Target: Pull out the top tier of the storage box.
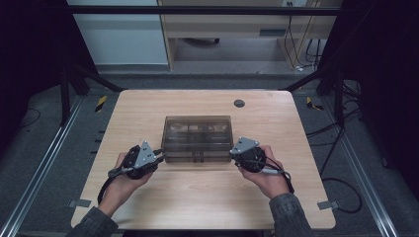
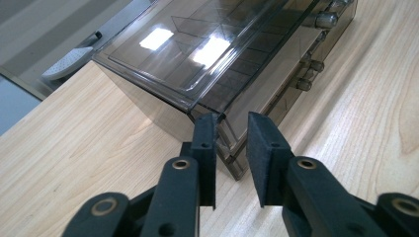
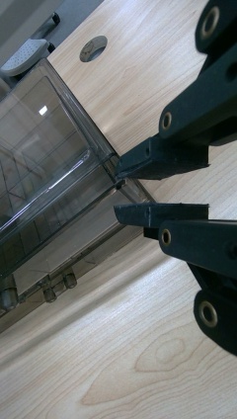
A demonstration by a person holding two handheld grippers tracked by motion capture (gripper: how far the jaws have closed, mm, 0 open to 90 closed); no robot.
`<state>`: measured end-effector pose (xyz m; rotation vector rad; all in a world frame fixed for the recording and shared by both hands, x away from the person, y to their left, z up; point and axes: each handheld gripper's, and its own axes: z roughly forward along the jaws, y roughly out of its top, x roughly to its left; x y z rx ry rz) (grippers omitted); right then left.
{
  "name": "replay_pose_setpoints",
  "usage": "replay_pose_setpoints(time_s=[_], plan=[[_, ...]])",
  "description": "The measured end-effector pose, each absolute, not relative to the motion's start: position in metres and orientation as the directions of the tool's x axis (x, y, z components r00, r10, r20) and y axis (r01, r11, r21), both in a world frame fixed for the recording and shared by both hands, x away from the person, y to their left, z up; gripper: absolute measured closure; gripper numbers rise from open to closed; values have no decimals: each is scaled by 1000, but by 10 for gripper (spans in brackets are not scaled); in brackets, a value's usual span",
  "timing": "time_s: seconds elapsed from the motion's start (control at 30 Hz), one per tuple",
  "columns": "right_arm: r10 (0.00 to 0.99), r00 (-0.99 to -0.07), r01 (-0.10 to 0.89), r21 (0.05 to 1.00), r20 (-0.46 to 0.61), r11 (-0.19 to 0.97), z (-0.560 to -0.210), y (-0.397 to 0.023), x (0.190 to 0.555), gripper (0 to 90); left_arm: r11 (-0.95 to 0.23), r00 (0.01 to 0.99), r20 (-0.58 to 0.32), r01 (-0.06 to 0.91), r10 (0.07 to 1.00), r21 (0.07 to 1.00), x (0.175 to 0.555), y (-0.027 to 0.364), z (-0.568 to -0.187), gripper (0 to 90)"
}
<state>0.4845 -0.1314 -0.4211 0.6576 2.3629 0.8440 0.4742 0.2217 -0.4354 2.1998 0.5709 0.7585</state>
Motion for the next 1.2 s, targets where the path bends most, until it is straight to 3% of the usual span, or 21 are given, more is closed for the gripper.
replay_pose_setpoints(time_s=[0.27, 1.2], plan=[[594, -737, 255, 680, -324, 688, -420, -133, 483, 836, -627, 727, 326, 182, 605, 757, 475, 223, -434, 820], [579, -752, 246, 681, -315, 690, -420, -134, 466, 847, -626, 743, 312, 180, 592, 759, 461, 228, -433, 833]])
